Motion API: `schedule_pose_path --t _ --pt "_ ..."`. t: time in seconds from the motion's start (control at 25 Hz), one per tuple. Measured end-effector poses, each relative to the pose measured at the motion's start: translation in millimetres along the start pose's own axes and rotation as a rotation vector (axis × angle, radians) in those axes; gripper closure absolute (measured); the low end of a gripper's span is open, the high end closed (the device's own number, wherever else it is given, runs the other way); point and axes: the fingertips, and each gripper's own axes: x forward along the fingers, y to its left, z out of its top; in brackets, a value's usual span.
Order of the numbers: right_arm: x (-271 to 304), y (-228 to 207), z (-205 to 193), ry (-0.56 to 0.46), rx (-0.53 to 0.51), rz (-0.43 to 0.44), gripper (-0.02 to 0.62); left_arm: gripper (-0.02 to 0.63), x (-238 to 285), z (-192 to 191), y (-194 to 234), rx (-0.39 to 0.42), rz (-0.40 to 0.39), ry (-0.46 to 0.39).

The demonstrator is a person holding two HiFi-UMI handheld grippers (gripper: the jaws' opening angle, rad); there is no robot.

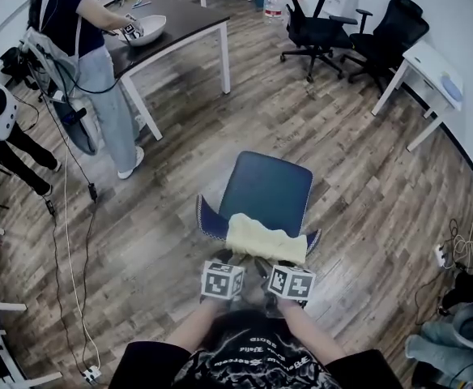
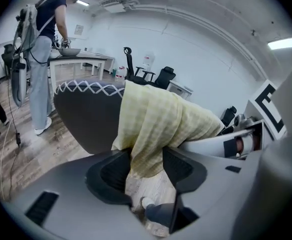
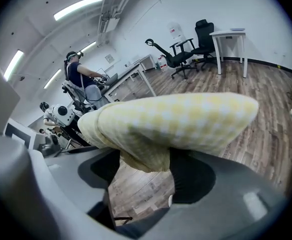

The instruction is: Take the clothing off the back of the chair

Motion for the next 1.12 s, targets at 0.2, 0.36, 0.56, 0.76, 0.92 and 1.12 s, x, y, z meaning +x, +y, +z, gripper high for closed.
schedule_pose_path --t 0.2,0.36,0.56,0.76,0.92,1.12 --pt "3.1 9.7 1.2 0.014 -0.046 0.003 0.404 0.432 5.2 9.7 -3.6 0.050 -0.054 0.027" --pt "4.1 20.3 -3.2 0.022 -0.176 -0.019 0.549 0.553 6.5 0.9 -13.4 0.059 -0.077 0.035" --pt "0.9 20.4 -3.1 0.019 -0.172 -0.008 0.558 0.574 5.3 0.4 -17.8 0.054 -0.082 0.029" --pt "-3.7 24.5 -10.0 0.022 -0.207 -0.014 0.560 0.577 -2.2 -7.0 -22.3 0.047 -0.082 0.029" --pt "-10.7 28.6 -17.3 0.019 -0.259 -0.004 0.561 0.577 -9.0 -11.8 -29.2 0.077 -0.102 0.029" --pt "-19.9 34.7 -26.9 0.027 -0.321 -0.007 0.561 0.578 -18.3 -20.4 -42.7 0.122 -0.156 0.030"
